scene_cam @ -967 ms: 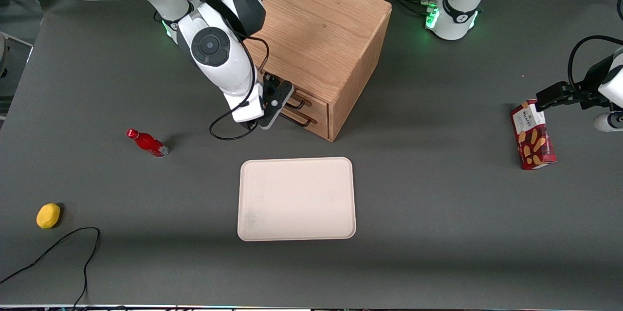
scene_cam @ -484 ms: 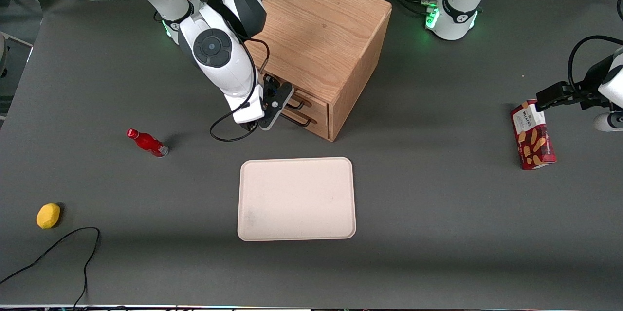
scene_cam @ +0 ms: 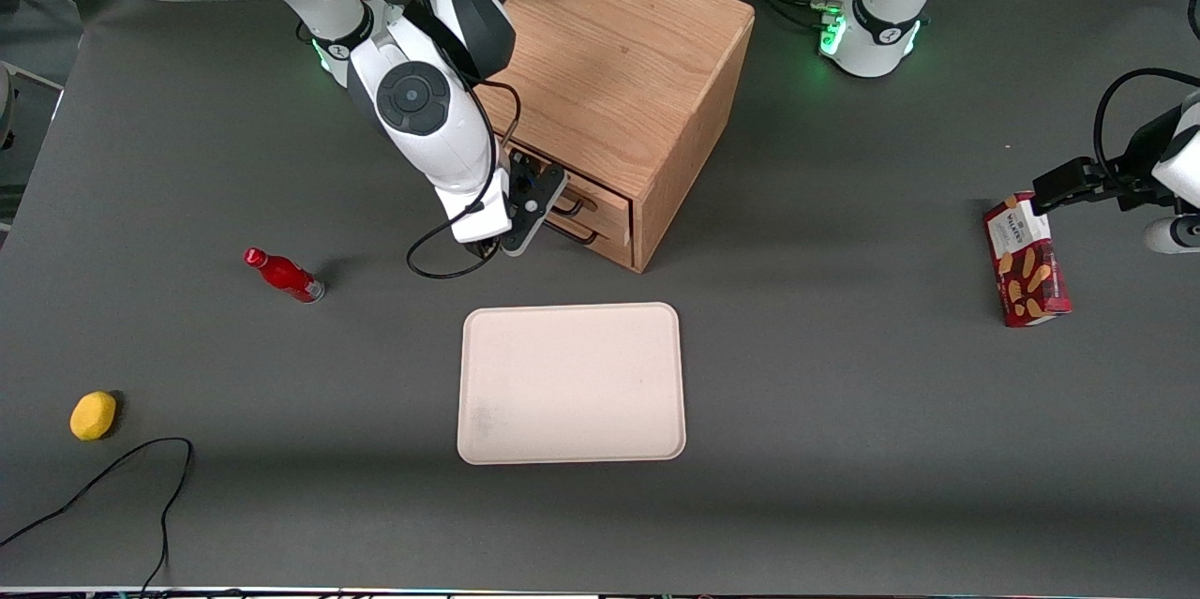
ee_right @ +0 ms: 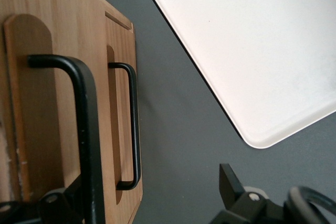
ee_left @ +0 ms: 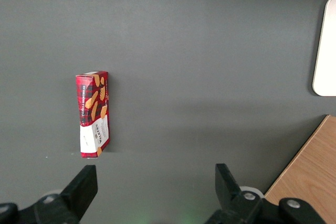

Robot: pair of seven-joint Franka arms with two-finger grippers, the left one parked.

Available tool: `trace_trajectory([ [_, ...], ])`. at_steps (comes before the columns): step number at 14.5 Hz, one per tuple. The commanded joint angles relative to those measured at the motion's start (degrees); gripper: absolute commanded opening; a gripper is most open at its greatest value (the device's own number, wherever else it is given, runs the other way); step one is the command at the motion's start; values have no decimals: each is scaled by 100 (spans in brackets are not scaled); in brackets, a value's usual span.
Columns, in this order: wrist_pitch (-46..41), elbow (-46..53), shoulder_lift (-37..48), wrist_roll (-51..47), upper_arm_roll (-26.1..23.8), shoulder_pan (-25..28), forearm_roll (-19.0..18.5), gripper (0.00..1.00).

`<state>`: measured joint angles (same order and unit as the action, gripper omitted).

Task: Open upper drawer
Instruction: 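Pull the upper drawer handle outward with the right gripper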

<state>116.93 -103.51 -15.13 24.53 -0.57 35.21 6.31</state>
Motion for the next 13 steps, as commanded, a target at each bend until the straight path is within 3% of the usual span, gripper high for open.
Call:
trace_trajectory([
  [1, 67, 59, -43, 314, 48, -5, -77, 100],
  [13, 67, 472, -350, 403, 84, -365, 20, 100],
])
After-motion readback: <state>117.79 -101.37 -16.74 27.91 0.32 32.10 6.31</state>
